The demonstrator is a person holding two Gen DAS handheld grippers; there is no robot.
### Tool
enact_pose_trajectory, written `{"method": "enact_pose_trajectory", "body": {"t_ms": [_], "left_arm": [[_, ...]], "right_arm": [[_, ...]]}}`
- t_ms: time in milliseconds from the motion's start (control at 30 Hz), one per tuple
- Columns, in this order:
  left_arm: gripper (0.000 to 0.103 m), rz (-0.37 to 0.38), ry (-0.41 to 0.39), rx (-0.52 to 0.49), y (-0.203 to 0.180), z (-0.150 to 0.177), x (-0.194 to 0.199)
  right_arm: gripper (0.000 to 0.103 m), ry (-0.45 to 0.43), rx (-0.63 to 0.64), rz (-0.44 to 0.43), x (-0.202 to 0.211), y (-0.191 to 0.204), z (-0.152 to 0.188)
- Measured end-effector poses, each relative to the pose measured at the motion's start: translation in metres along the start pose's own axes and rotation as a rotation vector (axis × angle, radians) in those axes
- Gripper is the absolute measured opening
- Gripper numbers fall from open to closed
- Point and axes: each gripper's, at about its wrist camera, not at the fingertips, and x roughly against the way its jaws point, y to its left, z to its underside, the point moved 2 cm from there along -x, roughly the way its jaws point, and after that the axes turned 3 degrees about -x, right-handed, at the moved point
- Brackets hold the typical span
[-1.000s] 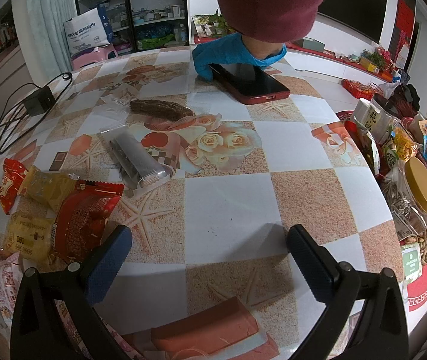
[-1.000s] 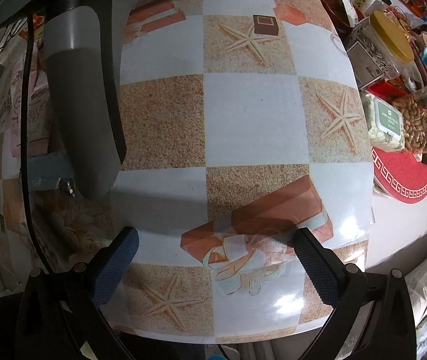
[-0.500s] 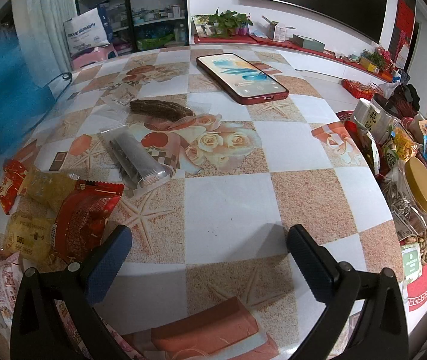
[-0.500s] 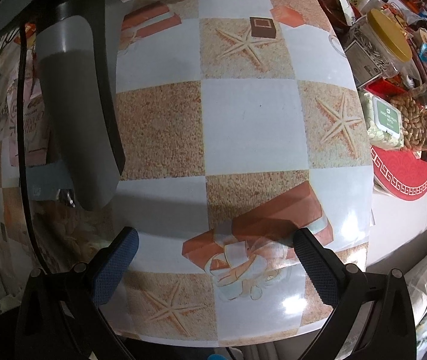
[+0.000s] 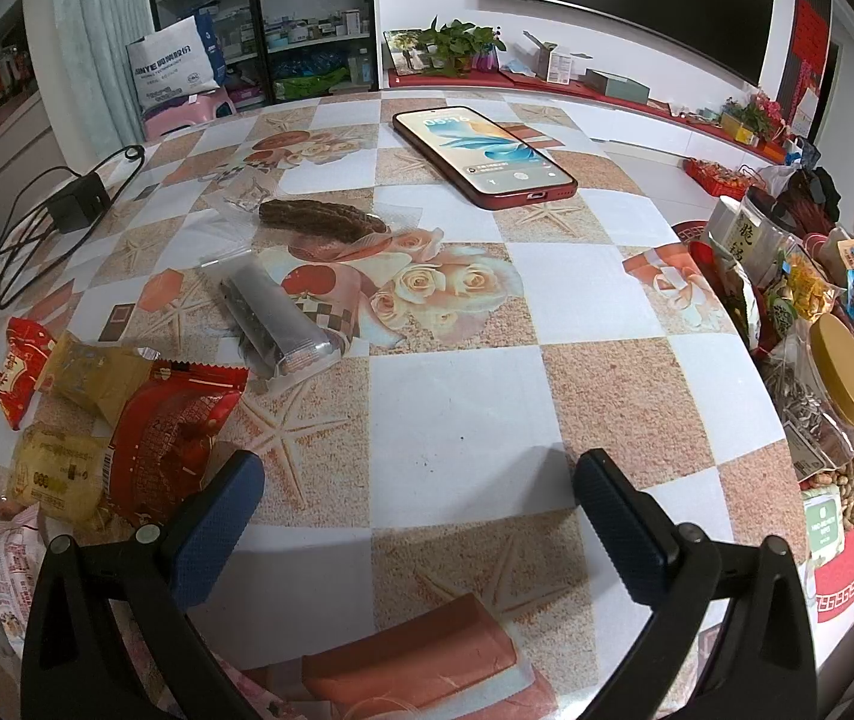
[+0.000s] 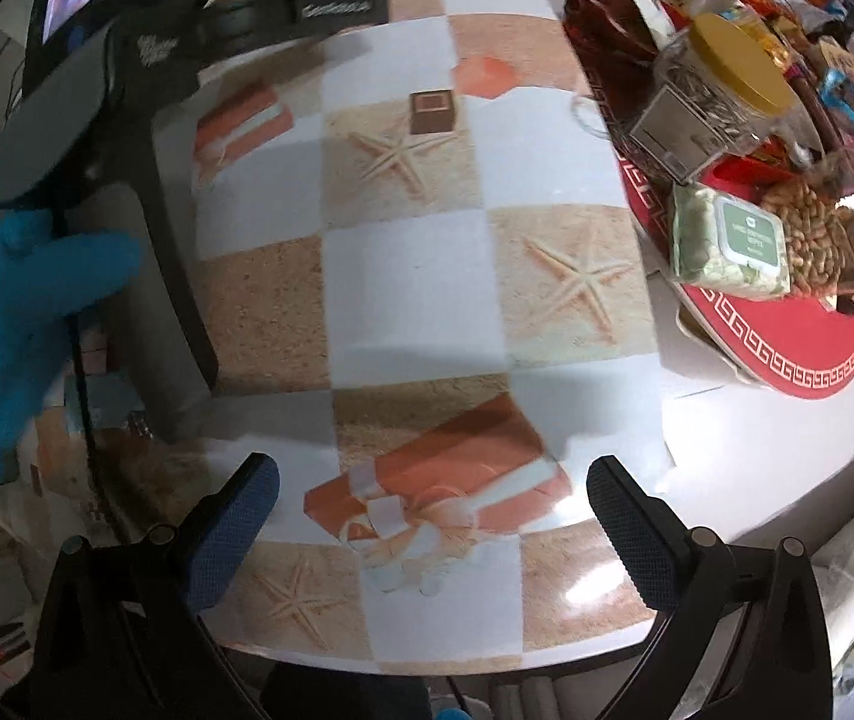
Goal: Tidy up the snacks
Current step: 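Move both tools over the pile of snack packets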
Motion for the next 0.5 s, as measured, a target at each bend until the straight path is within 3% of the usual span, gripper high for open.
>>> {"method": "enact_pose_trajectory", "body": {"t_ms": [267, 500], "left_arm": [[0.103, -0.003, 0.019, -0.009, -0.001, -0.001, 0.000], [0.103, 0.095, 0.297, -0.146, -0.002, -0.013, -0.006]], "right_arm": [[0.103, -0.013, -0.009, 0.016, 0.004, -0.003, 0.012], [0.103, -0.032, -0.095, 0.056, 0.007, -0.016, 0.011]]}}
